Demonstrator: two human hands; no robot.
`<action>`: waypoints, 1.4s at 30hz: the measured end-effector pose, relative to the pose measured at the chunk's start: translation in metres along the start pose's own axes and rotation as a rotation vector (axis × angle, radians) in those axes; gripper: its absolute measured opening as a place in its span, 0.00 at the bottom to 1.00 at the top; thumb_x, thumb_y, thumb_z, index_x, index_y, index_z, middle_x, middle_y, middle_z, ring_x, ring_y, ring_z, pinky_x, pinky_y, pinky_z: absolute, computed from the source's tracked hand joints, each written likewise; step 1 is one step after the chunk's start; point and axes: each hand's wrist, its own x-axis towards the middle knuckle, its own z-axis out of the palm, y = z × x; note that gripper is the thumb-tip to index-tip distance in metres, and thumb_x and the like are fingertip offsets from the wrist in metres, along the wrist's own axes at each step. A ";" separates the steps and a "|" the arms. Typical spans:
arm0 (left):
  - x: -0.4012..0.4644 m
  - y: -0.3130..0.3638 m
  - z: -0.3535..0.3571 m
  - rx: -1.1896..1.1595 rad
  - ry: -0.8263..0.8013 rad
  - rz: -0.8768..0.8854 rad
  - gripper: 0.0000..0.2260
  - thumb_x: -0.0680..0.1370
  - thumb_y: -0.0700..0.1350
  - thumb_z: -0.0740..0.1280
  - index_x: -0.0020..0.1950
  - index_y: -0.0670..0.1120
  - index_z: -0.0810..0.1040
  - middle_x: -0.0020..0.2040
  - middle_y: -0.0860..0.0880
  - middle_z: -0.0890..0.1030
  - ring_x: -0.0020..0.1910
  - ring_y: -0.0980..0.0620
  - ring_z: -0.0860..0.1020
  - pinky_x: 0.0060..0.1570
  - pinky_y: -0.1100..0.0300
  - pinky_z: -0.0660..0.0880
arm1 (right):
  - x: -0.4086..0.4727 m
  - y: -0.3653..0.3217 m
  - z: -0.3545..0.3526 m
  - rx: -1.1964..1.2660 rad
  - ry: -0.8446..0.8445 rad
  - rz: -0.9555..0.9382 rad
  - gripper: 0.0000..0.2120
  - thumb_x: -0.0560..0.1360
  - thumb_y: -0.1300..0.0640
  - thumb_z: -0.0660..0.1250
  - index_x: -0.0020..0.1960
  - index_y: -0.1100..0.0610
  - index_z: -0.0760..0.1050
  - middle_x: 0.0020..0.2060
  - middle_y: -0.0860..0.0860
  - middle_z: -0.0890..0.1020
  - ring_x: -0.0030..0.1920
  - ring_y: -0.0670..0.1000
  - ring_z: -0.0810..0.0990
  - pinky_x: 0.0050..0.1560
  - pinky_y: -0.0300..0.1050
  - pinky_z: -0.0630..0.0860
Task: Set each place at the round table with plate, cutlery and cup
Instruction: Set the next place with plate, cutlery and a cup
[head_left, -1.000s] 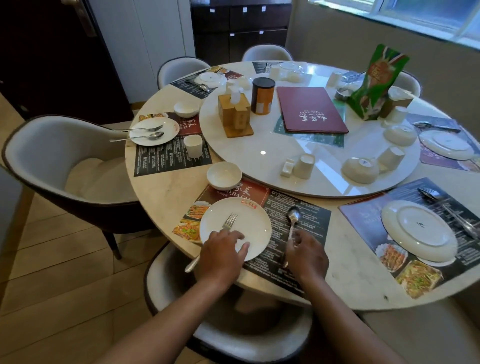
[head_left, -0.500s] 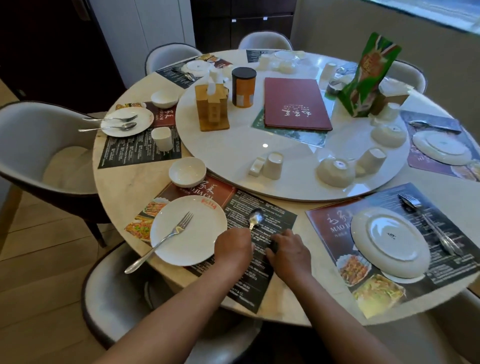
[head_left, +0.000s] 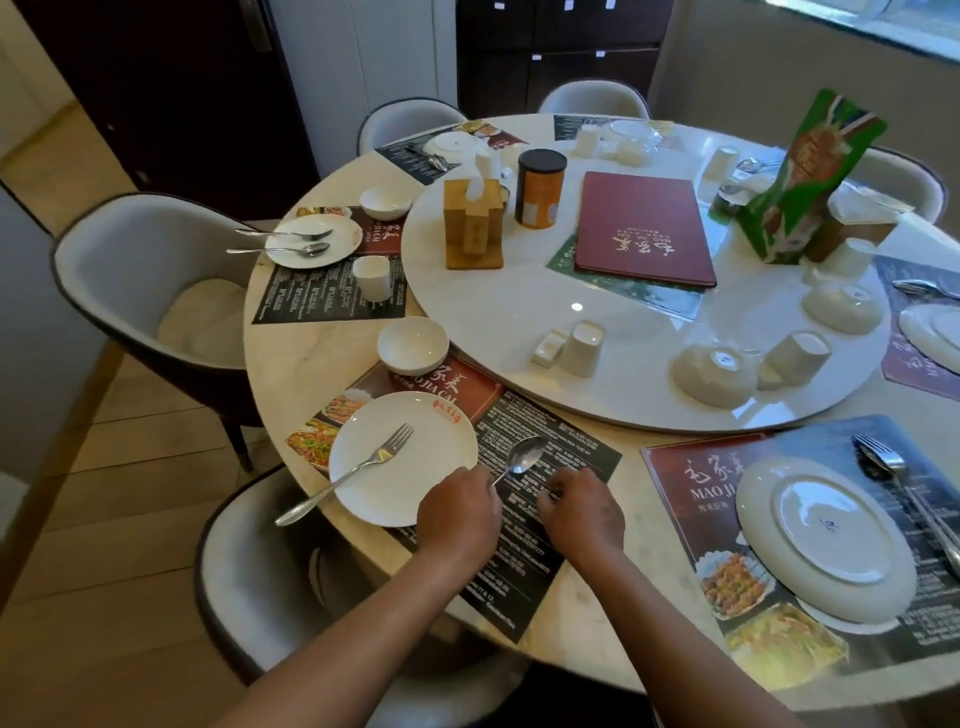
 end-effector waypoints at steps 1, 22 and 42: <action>-0.002 -0.009 -0.005 -0.026 0.008 -0.006 0.07 0.83 0.50 0.62 0.54 0.52 0.79 0.45 0.54 0.80 0.41 0.57 0.77 0.40 0.62 0.75 | 0.000 -0.008 0.002 0.070 -0.002 0.026 0.13 0.76 0.47 0.69 0.59 0.48 0.79 0.48 0.47 0.82 0.46 0.48 0.80 0.47 0.47 0.79; -0.014 -0.151 -0.052 -0.167 0.025 -0.071 0.11 0.81 0.50 0.67 0.61 0.53 0.82 0.51 0.51 0.85 0.50 0.51 0.81 0.48 0.55 0.79 | -0.025 -0.086 0.064 0.199 -0.122 0.124 0.30 0.77 0.47 0.70 0.75 0.45 0.64 0.57 0.49 0.83 0.58 0.51 0.80 0.56 0.55 0.79; -0.015 -0.155 -0.064 0.111 0.008 -0.007 0.17 0.82 0.57 0.63 0.67 0.53 0.78 0.57 0.51 0.83 0.54 0.52 0.81 0.46 0.58 0.77 | -0.032 -0.090 0.064 0.164 -0.102 0.128 0.27 0.77 0.45 0.69 0.74 0.46 0.67 0.55 0.50 0.82 0.55 0.52 0.80 0.54 0.55 0.80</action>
